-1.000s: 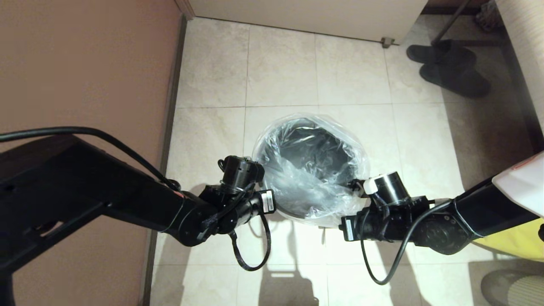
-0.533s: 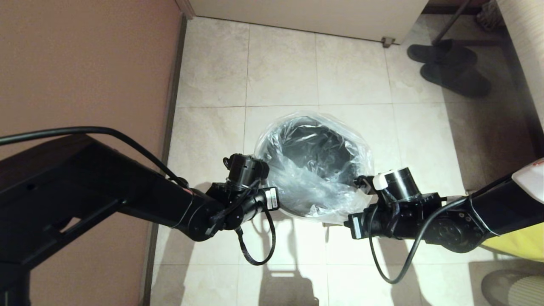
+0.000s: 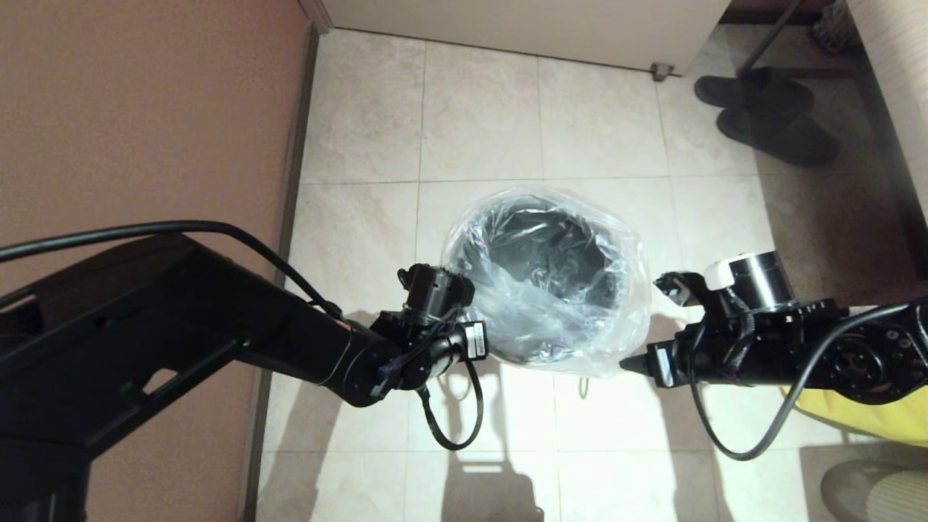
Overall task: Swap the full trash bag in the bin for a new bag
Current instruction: Put the new garbage bag on the trash can
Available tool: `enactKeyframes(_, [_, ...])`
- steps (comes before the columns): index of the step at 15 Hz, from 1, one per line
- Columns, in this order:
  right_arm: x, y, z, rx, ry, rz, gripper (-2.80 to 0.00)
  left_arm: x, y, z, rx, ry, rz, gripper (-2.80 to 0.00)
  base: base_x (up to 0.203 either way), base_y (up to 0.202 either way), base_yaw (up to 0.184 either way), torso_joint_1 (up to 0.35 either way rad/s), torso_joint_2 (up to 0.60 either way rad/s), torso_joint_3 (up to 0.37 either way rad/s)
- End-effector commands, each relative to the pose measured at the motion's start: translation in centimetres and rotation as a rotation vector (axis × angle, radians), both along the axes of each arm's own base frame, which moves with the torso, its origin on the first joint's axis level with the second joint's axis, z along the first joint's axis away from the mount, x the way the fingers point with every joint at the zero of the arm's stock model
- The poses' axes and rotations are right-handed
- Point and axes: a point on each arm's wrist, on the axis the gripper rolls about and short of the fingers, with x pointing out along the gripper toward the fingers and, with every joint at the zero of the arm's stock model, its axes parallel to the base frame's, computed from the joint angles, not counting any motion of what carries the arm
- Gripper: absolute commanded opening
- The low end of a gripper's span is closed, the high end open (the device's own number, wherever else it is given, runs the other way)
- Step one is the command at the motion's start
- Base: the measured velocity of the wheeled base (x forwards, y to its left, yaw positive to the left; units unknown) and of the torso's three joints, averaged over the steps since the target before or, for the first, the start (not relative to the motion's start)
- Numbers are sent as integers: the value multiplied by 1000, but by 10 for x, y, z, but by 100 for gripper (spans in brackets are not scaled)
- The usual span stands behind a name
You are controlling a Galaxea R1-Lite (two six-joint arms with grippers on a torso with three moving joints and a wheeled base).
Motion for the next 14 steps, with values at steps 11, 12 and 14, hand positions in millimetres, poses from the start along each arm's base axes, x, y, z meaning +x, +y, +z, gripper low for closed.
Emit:
enactKeyframes(11, [-19, -58, 58, 16, -163, -73, -280, -36, 1, 29, 13, 6, -29, -280, 0, 0, 0, 0, 0, 0])
enactKeyframes(12, [-20, -59, 60, 17, -169, -73, -280, -34, 1, 22, 22, 19, -26, -280, 0, 0, 0, 0, 0, 0])
enactKeyframes(14, [-21, -61, 67, 37, -192, -71, -280, -32, 0, 14, 33, 34, -20, -280, 0, 0, 0, 0, 0, 0])
